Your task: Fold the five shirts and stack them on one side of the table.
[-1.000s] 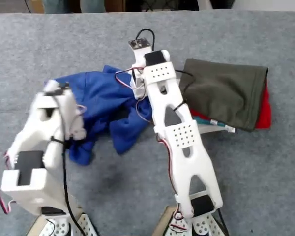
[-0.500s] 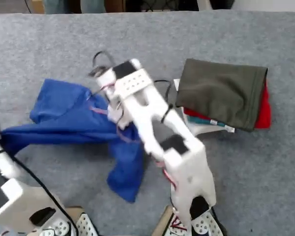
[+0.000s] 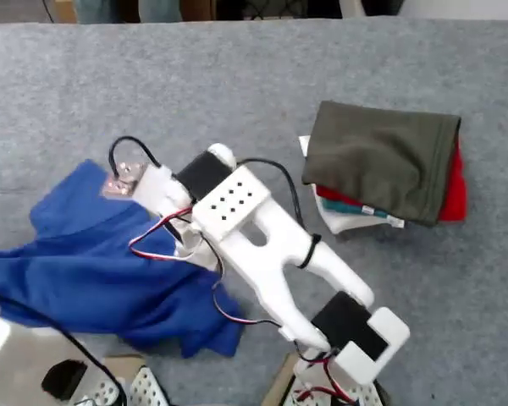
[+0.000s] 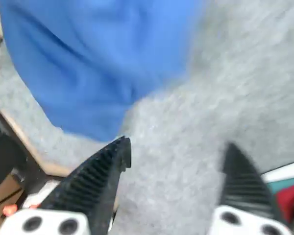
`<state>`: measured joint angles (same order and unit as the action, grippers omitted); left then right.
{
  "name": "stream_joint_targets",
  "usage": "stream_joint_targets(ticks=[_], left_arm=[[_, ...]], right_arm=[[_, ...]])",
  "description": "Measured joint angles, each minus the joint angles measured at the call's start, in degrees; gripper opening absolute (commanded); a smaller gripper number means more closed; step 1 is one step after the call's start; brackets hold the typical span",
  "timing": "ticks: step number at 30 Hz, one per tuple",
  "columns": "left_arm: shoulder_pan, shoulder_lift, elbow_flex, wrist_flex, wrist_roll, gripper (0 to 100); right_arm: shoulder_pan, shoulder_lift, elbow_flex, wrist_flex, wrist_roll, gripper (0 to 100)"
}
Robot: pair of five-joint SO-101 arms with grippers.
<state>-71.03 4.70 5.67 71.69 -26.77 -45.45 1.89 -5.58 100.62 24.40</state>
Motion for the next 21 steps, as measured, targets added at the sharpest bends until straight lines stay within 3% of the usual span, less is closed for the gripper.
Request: stream_joint_targets(ticks=[4,10,21], left_arm=[[-0.35,0.44,0.09,0.0,0.0,3],[-0.53,0.44,1.49,0.0,0.0,3],[-0.62,0.44,5.01,2.46,-2.11,3]], right_arm=[[-0.09,2.64,-8.88,-2.9,-0.97,28.1],[-1.67,20.57,-26.2,-7.91,-9.93,22.1],[-4.31,62.33,-61.71,-8.35,-24.18,27.1]])
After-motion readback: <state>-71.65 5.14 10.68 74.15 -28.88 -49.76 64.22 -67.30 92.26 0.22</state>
